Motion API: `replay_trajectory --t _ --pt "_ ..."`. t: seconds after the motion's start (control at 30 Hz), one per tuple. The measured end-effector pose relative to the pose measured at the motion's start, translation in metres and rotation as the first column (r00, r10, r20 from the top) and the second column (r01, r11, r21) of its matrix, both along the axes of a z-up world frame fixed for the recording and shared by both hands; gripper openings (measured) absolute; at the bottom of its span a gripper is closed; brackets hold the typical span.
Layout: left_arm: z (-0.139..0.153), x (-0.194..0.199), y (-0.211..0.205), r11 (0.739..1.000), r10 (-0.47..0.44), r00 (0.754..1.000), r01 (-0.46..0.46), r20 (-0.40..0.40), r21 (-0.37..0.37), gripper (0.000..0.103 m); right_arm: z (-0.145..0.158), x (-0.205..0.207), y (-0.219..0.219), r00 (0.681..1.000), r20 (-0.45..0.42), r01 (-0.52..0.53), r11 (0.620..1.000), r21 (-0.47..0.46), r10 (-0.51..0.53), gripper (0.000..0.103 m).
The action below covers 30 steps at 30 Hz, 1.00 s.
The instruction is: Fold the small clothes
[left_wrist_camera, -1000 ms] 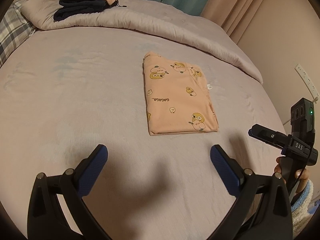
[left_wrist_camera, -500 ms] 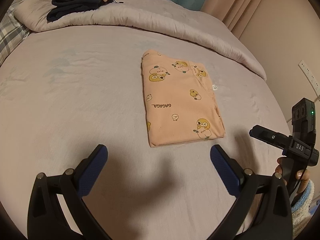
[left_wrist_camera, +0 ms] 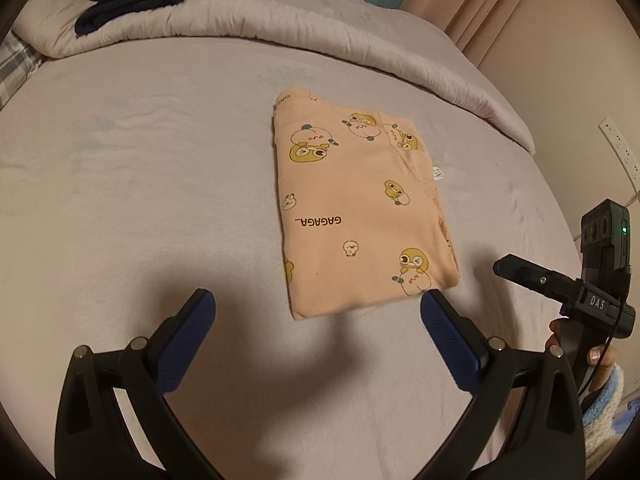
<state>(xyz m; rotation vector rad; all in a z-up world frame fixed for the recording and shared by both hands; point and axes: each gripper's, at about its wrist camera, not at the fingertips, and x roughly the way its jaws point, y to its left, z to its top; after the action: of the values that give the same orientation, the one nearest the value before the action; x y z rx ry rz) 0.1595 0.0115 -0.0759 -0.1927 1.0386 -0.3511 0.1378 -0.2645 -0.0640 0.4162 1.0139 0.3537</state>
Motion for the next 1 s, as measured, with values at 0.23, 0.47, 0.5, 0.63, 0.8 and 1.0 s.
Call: replay_trajectory --t 0.23,0.47,0.5,0.63,0.8,1.0 --pt "-0.003 0.01 -0.005 1.0 -0.014 1.0 0.014 -0.004 0.009 0.102 -0.005 0.008 -0.002 1.0 -0.012 0.003 1.0 -0.001 -0.003 0.09" --pt "-0.007 0.02 -0.011 0.999 -0.026 1.0 0.026 -0.004 0.019 0.102 -0.009 0.016 -0.004 1.0 -0.015 0.001 1.0 -0.003 -0.001 0.09" --pt "-0.008 0.022 -0.011 0.999 -0.027 1.0 0.027 -0.004 0.02 0.102 -0.009 0.018 -0.004 1.0 -0.016 0.001 1.0 -0.004 -0.001 0.09" --pt "-0.01 0.026 -0.013 0.999 -0.033 0.999 0.033 -0.003 0.02 0.102 -0.013 0.024 -0.005 1.0 -0.02 0.002 1.0 -0.003 -0.003 0.09" --pt "-0.019 0.039 -0.013 0.999 -0.037 0.999 0.037 -0.016 -0.018 0.102 -0.02 0.031 -0.006 0.999 -0.034 0.009 1.0 -0.008 -0.009 0.09" --pt "-0.035 0.061 -0.007 0.993 -0.021 0.997 0.013 -0.072 -0.121 0.102 -0.026 0.042 -0.016 0.999 -0.045 0.029 1.0 0.01 -0.029 0.09"
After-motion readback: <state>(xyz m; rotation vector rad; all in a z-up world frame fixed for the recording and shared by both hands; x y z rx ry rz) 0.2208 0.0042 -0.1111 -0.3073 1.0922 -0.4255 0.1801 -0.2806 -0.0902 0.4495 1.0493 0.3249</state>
